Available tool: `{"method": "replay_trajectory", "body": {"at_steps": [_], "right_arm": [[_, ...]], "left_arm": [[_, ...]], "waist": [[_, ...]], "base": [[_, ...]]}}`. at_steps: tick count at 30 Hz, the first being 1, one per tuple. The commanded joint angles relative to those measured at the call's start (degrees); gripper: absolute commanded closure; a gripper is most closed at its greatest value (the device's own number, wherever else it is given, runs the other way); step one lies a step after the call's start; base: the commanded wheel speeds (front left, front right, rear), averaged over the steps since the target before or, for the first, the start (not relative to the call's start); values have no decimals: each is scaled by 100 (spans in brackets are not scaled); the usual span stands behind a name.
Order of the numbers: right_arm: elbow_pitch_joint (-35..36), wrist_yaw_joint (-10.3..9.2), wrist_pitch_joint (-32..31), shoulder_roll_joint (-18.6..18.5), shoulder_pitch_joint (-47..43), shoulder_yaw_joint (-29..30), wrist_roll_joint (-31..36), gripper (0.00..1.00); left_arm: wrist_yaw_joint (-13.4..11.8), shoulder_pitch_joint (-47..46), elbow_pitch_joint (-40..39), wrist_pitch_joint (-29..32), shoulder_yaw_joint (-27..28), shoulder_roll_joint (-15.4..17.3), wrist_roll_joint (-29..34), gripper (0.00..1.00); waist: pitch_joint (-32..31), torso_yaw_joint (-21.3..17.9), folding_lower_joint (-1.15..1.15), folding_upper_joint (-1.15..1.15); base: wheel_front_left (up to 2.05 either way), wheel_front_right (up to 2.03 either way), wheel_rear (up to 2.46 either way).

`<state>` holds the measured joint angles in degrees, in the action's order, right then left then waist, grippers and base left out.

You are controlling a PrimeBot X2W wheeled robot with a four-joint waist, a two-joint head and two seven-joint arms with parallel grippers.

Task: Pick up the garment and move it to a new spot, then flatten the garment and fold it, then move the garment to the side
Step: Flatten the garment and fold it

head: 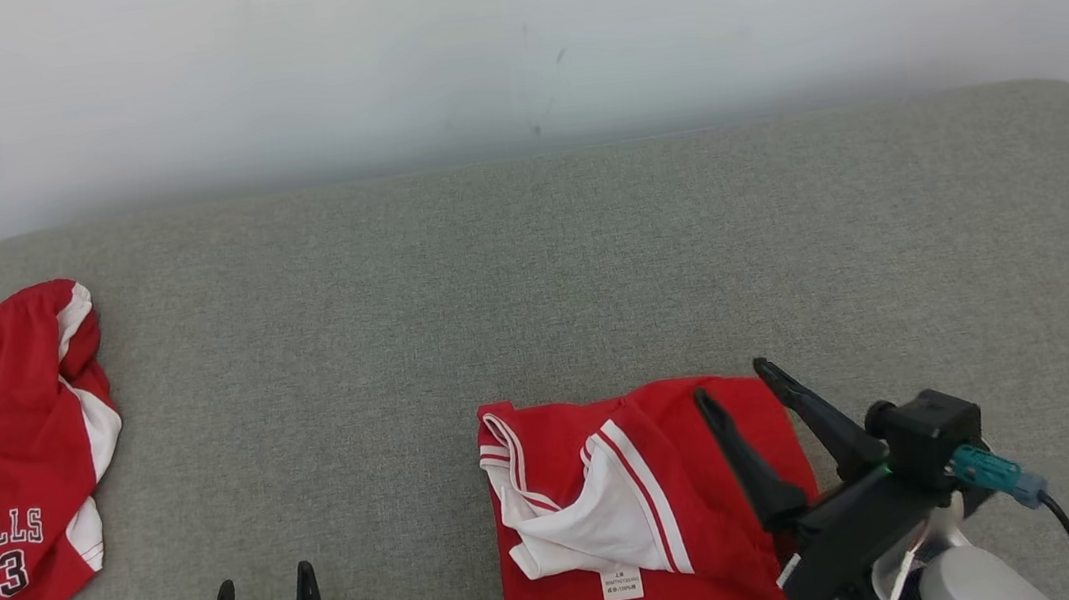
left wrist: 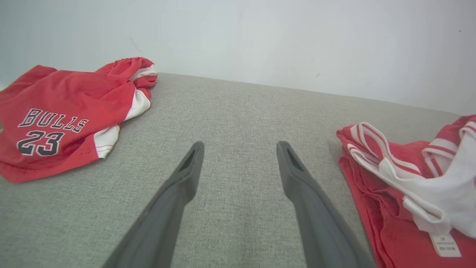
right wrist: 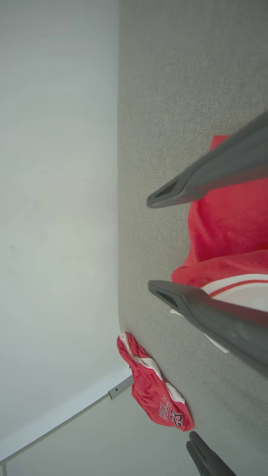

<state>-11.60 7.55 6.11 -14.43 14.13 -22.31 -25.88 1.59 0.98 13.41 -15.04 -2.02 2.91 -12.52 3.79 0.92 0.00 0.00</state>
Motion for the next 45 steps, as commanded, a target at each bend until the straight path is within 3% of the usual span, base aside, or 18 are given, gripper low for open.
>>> {"method": "replay_trajectory", "body": {"at_steps": [1,9,20,21,22,24,30,42,43,45], "right_arm": [[65,-15,-66,-9,-117,58,-73,0],[-30,-15,-290,-77,-69,-179,-196,0],[-1042,-15,-432,-241,576,-867,-667,0],[-1129,-15,-458,-279,640,-981,-724,11],[-1193,-15,-429,-292,705,-1061,-794,59],[-1349,-15,-407,-328,775,-1229,-931,100],[-1566,-15,-81,-414,923,-1591,-1191,100],[-807,-15,175,-516,250,-2391,-1593,100],[-785,-15,165,-483,188,-2461,-1608,80],[-764,-15,118,-440,93,-2615,-1650,56]], "left_arm": [[18,42,-30,-20,13,-3,56,0],[19,38,-17,-19,37,-4,133,0],[54,37,47,-20,-21,-4,148,0],[54,43,48,-20,-23,-4,145,0],[51,47,52,-19,-29,-4,140,0],[38,53,56,-19,-37,-4,125,0],[18,128,68,-20,-19,-4,89,0],[-7,137,43,-20,-60,-4,45,0],[0,136,53,-20,-74,-4,40,0],[7,134,78,-20,-90,-3,37,0]], "waist": [[-1,6,0,0],[-3,103,0,0],[-50,369,0,0],[-54,387,0,0],[-57,404,0,0],[-68,428,0,0],[-129,440,0,0],[-160,368,0,0],[-154,363,0,0],[-152,354,0,0]], "base": [[0,0,0],[0,0,0],[0,0,0],[0,0,0],[0,0,0],[0,0,0],[0,0,0],[0,0,0],[0,0,0],[0,0,0]]}}
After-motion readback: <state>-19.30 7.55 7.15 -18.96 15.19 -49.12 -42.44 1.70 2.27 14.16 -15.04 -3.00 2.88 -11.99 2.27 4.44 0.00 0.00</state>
